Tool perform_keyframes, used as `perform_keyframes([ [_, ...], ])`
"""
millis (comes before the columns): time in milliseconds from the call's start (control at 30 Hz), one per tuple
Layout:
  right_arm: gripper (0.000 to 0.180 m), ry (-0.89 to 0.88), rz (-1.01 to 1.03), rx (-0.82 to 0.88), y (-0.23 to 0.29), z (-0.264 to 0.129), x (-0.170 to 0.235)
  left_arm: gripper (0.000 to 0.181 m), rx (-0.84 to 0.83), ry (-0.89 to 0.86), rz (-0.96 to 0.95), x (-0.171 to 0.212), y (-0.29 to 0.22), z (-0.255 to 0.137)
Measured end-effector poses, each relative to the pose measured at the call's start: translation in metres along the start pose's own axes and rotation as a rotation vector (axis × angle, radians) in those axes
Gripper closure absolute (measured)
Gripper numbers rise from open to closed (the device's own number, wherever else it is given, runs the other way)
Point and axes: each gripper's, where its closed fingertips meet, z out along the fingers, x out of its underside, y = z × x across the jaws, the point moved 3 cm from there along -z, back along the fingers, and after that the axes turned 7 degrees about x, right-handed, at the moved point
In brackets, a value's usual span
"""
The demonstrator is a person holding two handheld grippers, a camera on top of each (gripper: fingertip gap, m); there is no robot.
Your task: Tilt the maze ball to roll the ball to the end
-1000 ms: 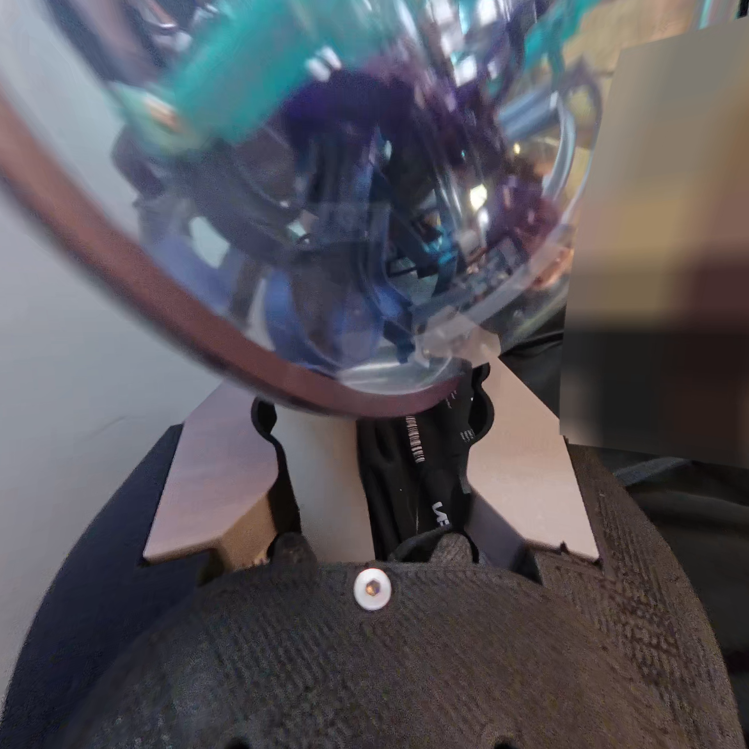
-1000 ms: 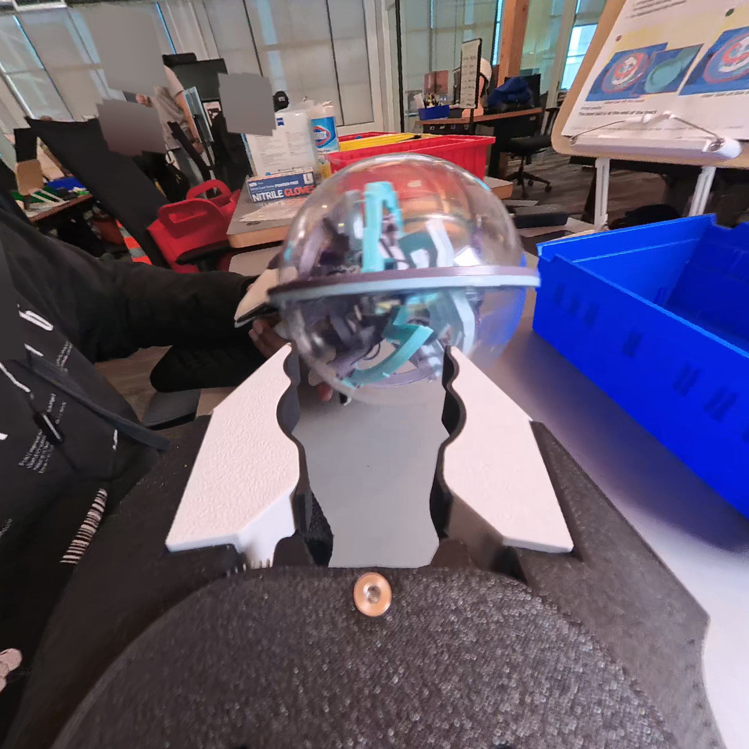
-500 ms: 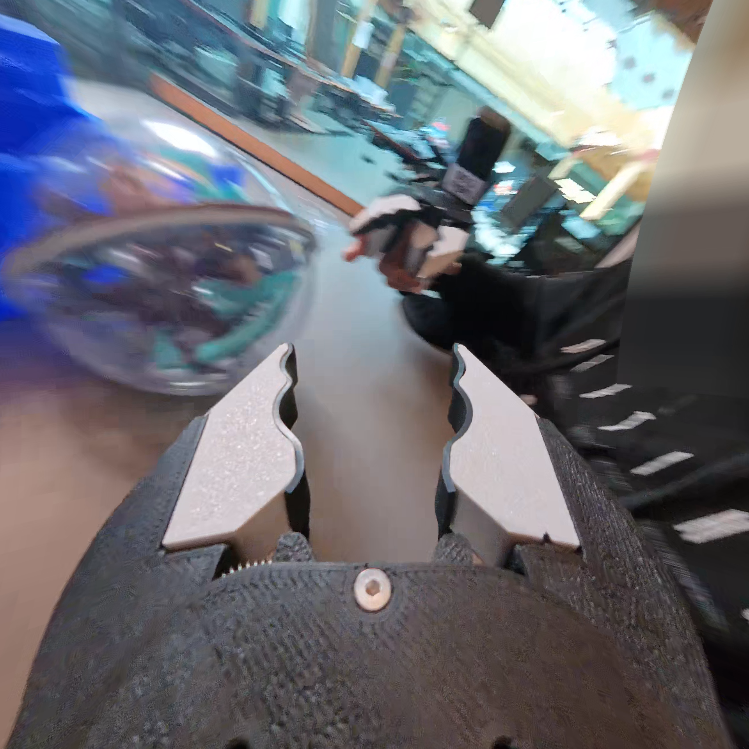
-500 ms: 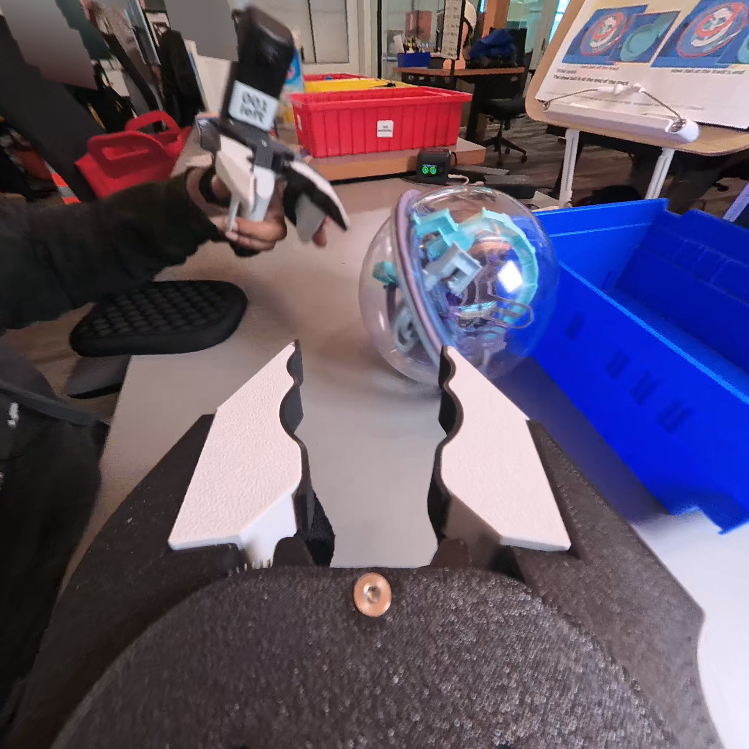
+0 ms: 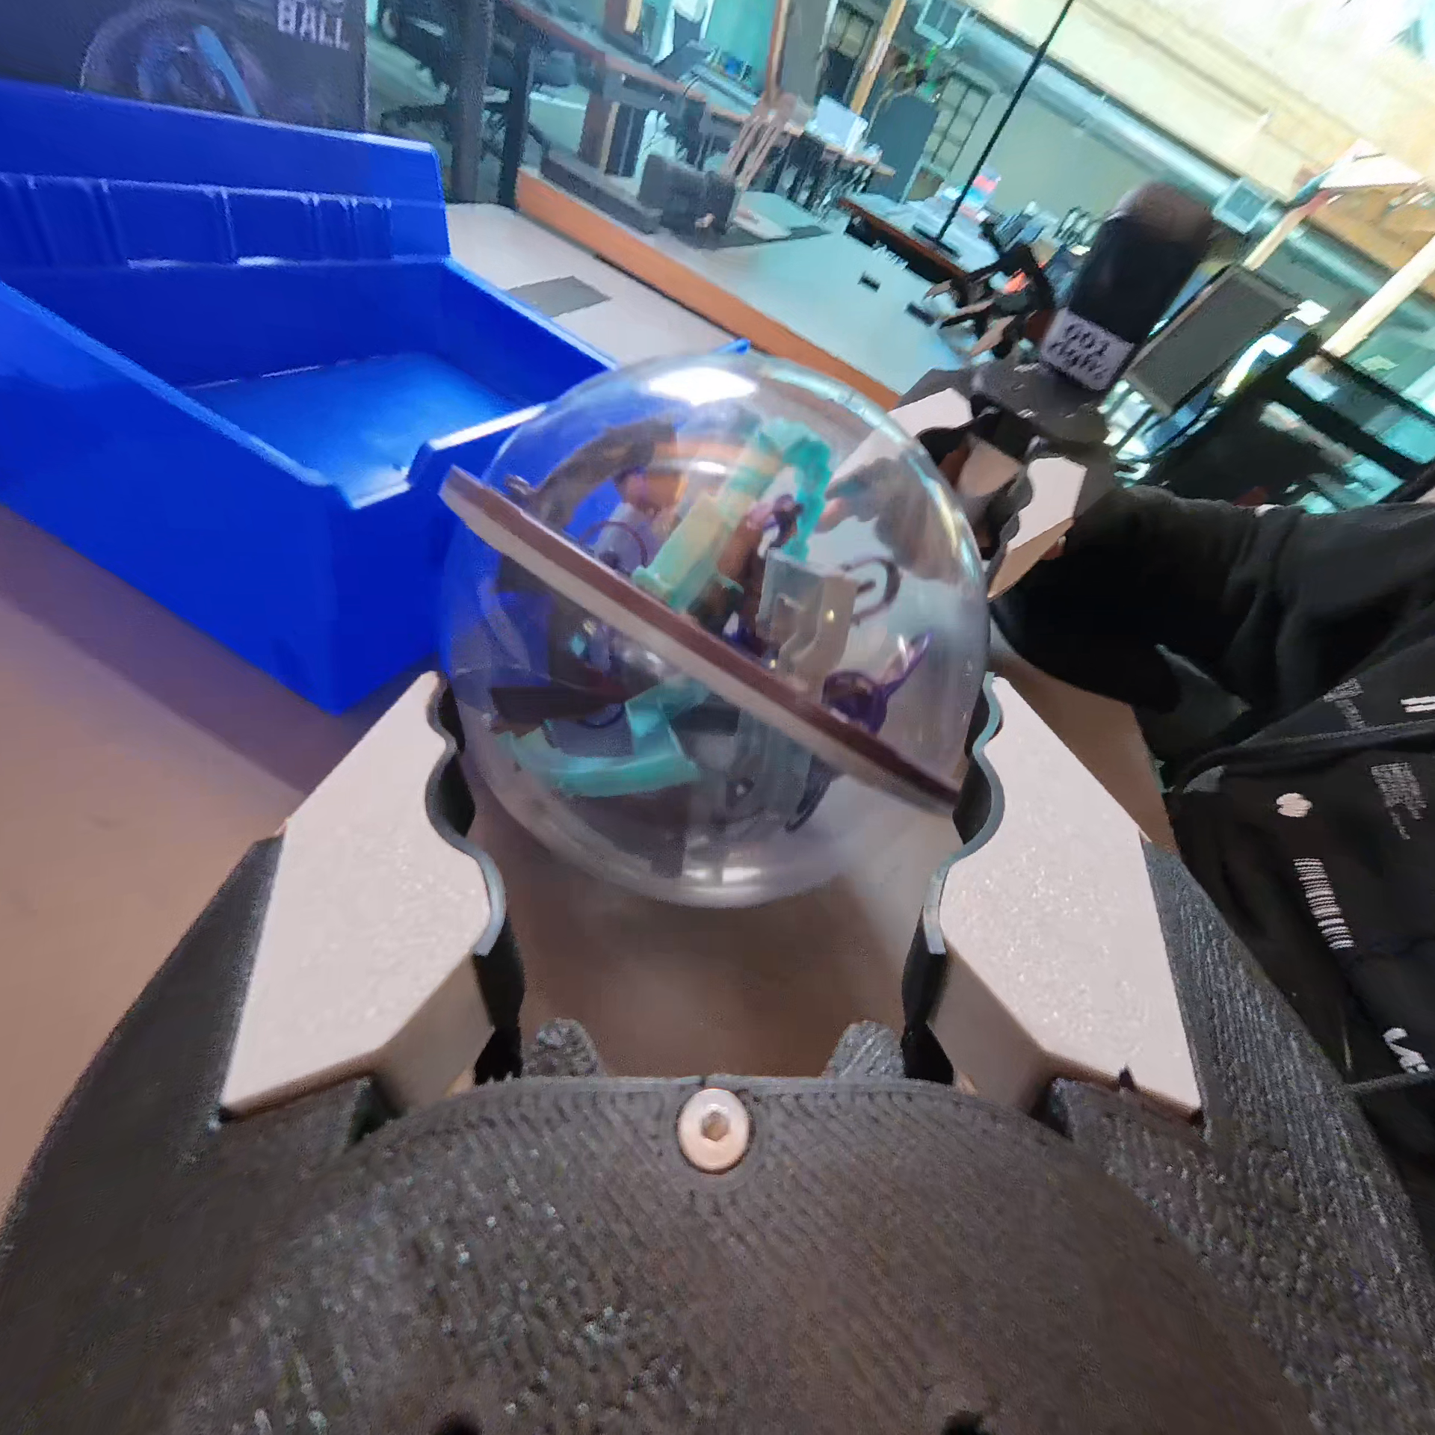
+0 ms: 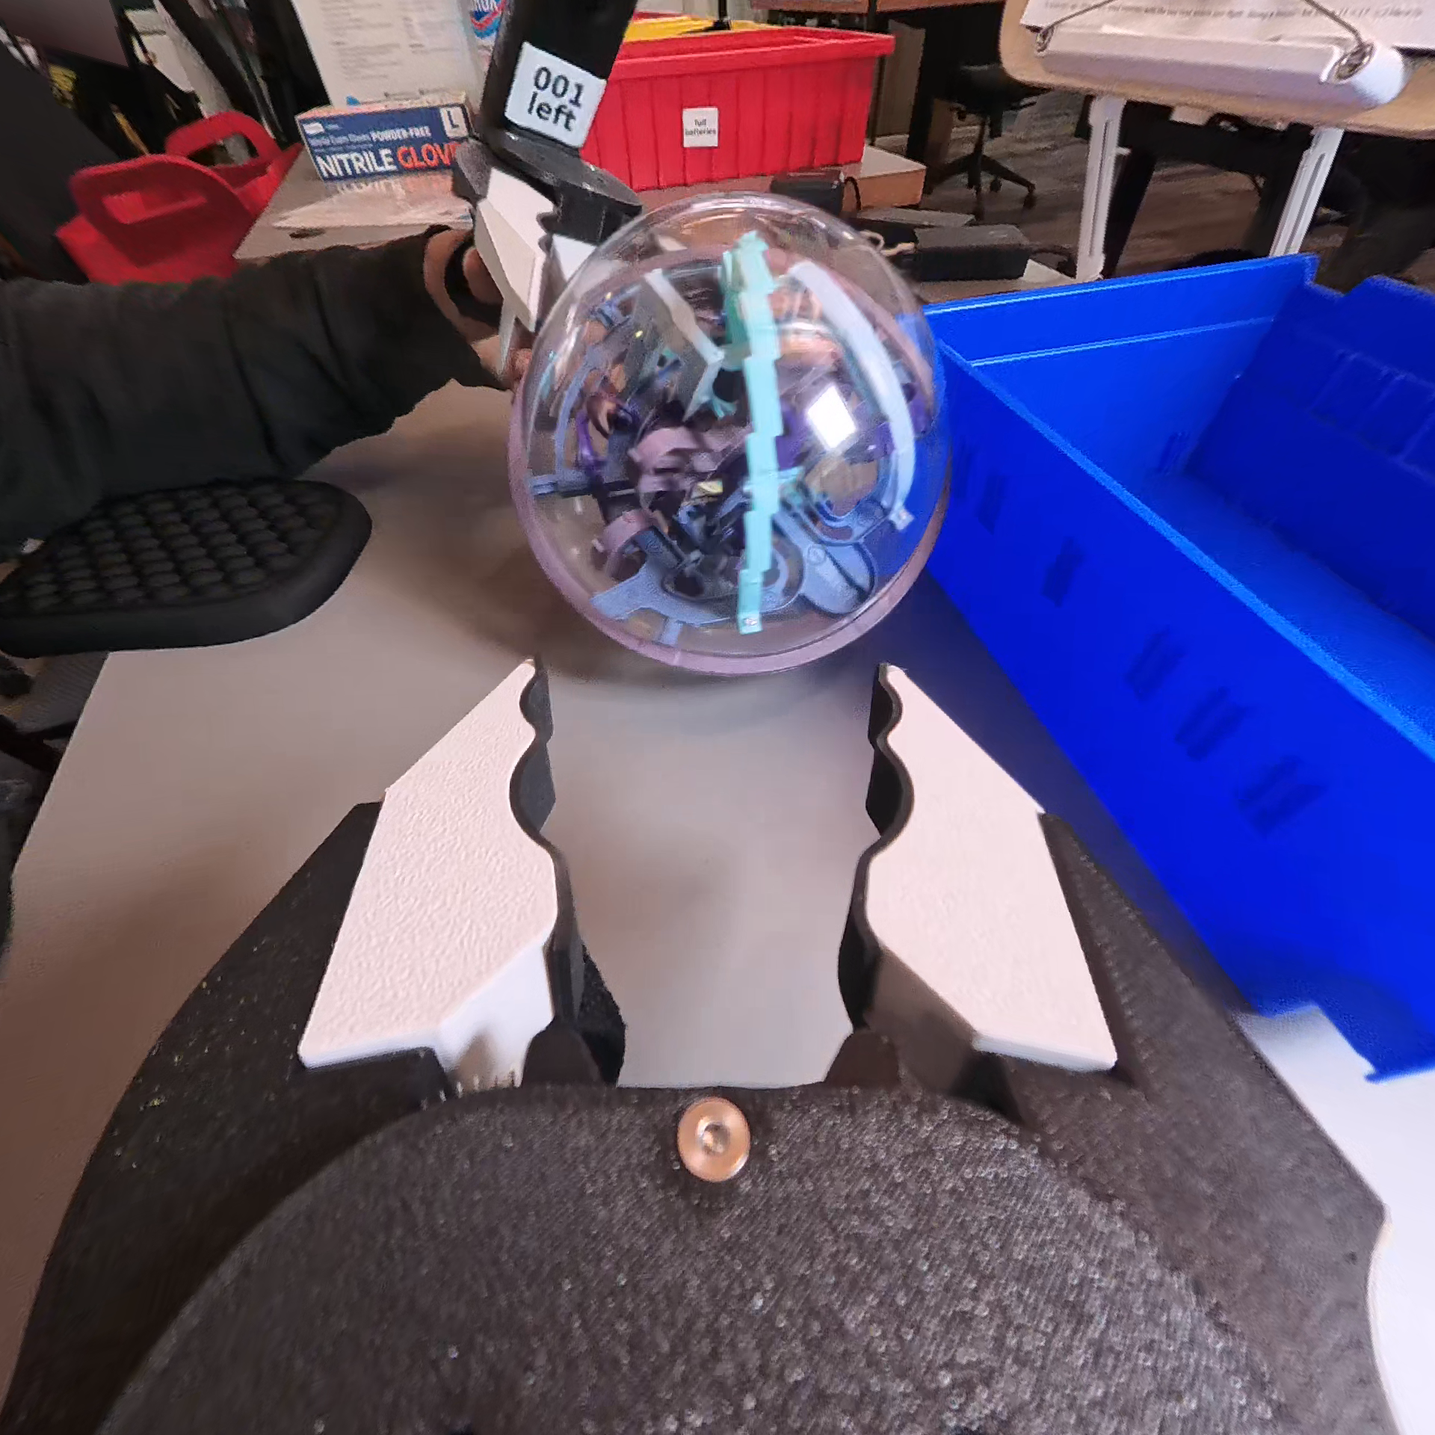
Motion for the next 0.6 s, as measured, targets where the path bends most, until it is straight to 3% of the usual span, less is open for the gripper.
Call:
perform_keyframes([
  [333, 0.085, -0.026, 0.123, -0.204, -0.007, 0.027, 0.004, 0.069, 0.191, -0.079, 0.090, -0.008, -0.010, 0.006],
  [600, 0.105, -0.019, -0.098, -0.165, 0.016, 0.003, 0.021, 0.072, 0.183, 0.116, 0.472, -0.004, -0.064, 0.032],
])
